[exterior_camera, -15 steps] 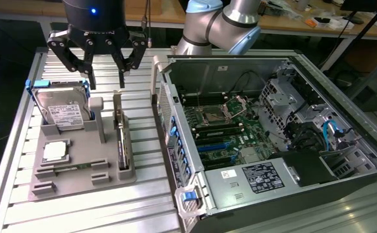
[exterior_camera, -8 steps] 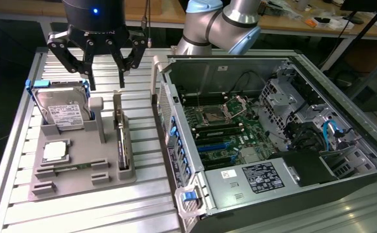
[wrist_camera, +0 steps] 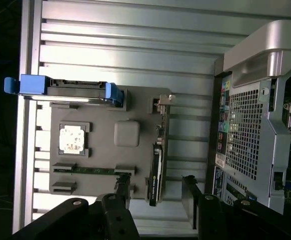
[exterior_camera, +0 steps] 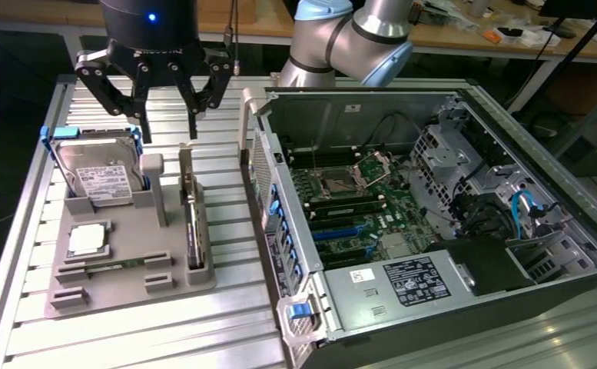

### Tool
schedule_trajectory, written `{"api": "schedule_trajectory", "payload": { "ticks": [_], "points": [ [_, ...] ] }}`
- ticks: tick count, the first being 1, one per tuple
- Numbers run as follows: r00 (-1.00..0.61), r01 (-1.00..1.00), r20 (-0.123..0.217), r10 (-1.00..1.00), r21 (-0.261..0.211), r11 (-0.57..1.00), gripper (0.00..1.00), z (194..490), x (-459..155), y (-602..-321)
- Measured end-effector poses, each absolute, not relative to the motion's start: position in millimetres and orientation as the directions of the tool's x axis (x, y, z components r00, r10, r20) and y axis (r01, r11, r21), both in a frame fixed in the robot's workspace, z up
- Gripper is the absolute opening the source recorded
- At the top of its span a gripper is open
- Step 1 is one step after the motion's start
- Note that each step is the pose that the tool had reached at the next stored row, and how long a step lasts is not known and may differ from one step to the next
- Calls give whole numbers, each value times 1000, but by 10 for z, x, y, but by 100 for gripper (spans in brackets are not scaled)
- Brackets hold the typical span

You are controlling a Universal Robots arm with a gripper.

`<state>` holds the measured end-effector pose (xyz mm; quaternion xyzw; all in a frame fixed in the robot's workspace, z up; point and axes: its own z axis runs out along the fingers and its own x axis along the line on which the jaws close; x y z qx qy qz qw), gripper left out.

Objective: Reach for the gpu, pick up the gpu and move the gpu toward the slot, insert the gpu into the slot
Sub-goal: 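Pick up the gpu and move the gpu toward the slot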

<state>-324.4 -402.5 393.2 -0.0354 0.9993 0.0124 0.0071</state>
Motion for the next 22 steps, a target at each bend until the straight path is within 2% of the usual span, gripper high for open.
{"api": "schedule_trajectory", "payload": {
  "ticks": [22],
  "points": [
    [-997,-71,-8,-71,25,997,54,3812,-3237,-4026]
  ]
}}
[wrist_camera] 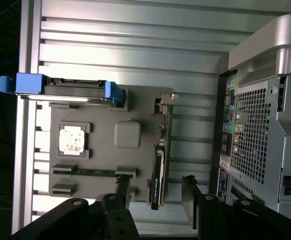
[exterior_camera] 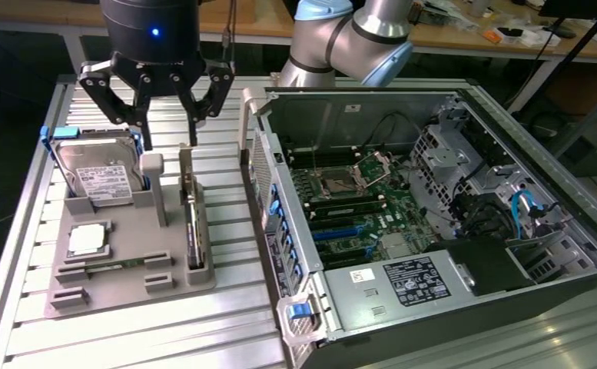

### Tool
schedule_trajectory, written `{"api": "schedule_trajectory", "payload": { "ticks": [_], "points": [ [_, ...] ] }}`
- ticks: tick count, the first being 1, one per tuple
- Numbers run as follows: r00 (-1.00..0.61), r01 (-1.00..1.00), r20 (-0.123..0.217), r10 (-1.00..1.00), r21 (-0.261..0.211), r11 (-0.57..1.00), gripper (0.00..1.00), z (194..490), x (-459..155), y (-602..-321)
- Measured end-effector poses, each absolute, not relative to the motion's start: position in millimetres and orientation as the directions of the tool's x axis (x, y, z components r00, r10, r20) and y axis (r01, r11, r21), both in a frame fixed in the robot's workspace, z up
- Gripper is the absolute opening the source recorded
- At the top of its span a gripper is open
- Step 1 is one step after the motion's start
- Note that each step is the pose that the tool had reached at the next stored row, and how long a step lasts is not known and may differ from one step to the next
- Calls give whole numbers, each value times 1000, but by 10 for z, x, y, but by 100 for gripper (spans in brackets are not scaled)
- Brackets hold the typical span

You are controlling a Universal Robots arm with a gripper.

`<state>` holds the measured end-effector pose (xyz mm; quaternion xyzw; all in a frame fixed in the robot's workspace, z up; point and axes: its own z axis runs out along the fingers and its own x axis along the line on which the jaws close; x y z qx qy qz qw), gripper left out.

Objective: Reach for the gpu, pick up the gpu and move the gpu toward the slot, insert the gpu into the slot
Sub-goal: 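Pick up the gpu and move the gpu toward the slot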

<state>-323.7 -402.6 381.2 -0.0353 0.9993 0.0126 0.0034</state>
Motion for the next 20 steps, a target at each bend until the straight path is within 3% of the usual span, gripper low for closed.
{"api": "schedule_trajectory", "payload": {
  "ticks": [20],
  "points": [
    [-997,-71,-8,-70,25,997,54,3481,-3234,-4047]
  ]
}}
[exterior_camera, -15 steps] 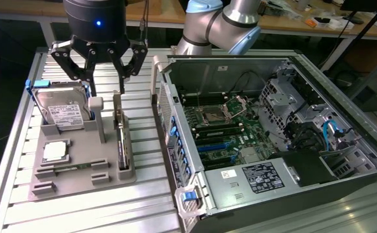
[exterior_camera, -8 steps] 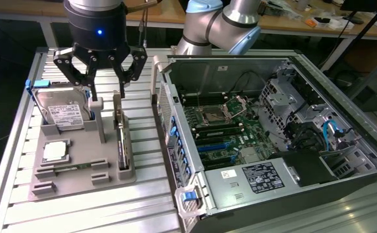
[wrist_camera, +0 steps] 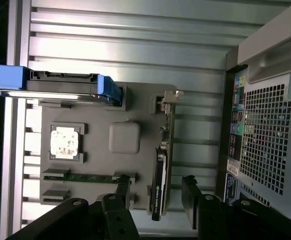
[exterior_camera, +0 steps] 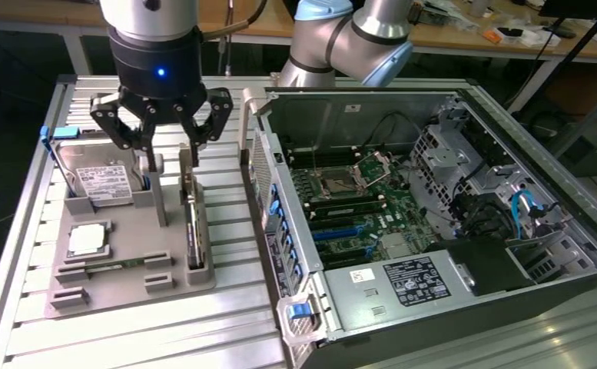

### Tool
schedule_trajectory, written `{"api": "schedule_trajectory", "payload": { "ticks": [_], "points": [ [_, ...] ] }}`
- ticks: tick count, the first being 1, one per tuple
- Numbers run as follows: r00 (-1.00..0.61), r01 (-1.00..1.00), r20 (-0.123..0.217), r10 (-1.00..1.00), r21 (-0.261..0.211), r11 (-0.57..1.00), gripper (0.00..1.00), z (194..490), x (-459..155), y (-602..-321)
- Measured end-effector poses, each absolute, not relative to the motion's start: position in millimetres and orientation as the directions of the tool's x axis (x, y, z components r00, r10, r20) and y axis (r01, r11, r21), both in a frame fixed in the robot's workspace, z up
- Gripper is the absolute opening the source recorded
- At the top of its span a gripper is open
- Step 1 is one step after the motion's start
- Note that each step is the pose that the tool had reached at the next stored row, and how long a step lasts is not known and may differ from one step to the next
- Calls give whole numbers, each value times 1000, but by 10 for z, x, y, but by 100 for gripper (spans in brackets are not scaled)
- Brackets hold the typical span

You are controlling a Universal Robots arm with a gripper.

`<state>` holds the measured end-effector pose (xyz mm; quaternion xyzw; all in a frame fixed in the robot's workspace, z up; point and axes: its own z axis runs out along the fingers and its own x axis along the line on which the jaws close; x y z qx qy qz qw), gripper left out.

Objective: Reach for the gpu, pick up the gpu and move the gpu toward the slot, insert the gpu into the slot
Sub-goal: 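Pick up the gpu and move the gpu toward the slot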

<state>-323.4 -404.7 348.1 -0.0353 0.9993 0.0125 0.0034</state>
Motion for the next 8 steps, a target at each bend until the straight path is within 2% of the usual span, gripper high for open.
{"api": "schedule_trajectory", "payload": {
  "ticks": [8],
  "points": [
    [-998,-70,-8,-70,25,997,54,3308,-3178,-4071]
  ]
}}
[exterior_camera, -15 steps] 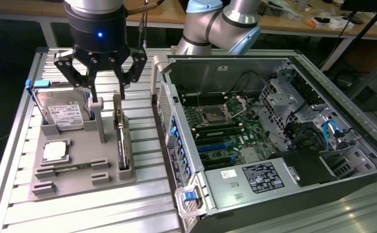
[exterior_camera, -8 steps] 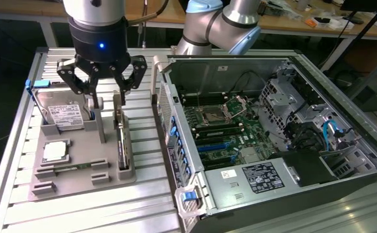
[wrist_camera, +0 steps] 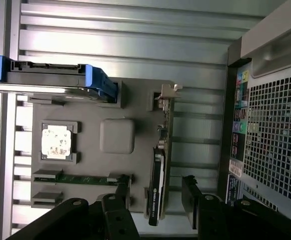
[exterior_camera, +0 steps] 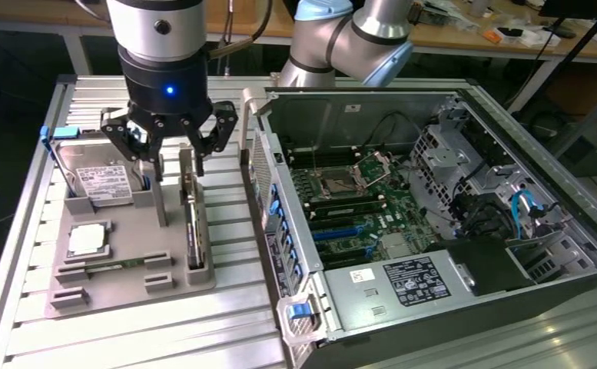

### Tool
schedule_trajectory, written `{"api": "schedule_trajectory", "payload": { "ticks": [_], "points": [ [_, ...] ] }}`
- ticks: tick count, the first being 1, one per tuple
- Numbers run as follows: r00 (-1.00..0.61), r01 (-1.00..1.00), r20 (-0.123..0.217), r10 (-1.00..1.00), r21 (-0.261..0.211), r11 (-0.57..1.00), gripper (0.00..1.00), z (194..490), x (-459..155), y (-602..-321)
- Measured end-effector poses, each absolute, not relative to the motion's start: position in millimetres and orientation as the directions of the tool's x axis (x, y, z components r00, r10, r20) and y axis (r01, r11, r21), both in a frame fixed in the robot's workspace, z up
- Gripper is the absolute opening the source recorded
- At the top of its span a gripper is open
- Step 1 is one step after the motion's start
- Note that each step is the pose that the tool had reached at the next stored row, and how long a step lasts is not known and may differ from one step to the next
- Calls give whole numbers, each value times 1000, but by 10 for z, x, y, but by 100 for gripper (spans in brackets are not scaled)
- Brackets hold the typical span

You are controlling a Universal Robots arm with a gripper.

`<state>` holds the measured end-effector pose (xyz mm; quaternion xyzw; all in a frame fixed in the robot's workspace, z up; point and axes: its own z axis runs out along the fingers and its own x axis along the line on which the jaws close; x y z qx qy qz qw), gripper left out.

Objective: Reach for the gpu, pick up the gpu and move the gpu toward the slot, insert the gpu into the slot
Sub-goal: 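Pick up the gpu and move the gpu toward the slot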

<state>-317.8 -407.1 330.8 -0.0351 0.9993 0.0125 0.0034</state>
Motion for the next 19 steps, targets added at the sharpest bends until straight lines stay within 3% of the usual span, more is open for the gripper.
{"api": "schedule_trajectory", "payload": {
  "ticks": [19],
  "points": [
    [-998,-67,-8,-67,25,997,54,2960,-3129,-4208]
  ]
}}
